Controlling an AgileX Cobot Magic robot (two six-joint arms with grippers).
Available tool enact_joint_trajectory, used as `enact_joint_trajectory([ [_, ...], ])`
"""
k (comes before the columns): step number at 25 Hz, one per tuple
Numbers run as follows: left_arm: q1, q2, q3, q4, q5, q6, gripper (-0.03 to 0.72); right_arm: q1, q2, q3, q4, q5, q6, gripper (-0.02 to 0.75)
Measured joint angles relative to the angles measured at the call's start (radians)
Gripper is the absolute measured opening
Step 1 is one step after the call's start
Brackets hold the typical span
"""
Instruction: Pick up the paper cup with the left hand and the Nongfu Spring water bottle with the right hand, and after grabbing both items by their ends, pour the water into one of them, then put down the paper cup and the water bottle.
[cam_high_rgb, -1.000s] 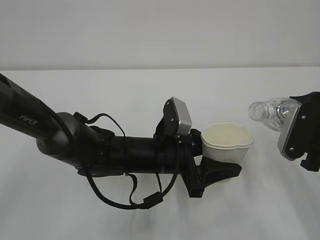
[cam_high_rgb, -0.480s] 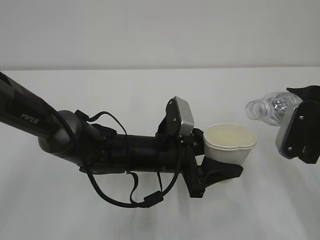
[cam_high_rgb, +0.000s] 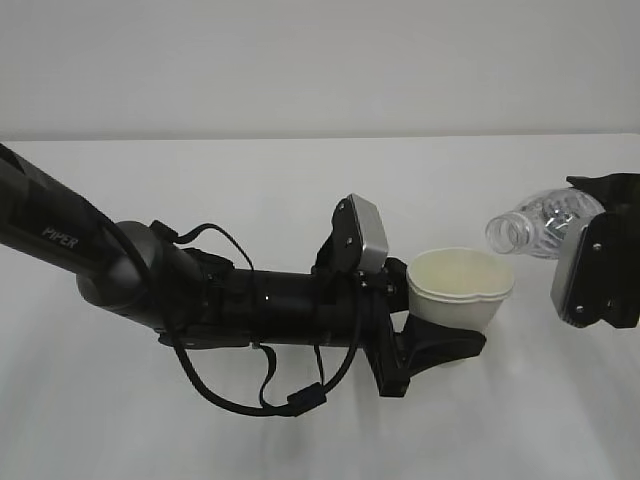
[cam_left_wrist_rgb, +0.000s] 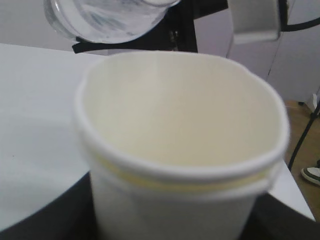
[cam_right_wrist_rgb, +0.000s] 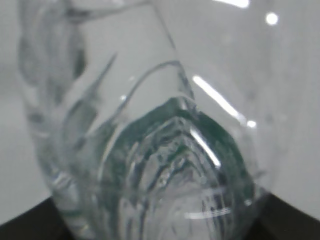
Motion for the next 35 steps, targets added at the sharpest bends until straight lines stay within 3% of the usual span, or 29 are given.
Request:
enact_joint_trajectory([
  [25,-0.025,0.000,0.000,0.038,-0.022,-0.033,0.435,0.000,0.008,0.000,0.027,-0.032,-0.077,0.449],
  [35,-0.025,0.000,0.000,0.006,-0.022,-0.035,0.435,0.000,0.009,0.000,0.027,-0.042,-0.101,0.449],
])
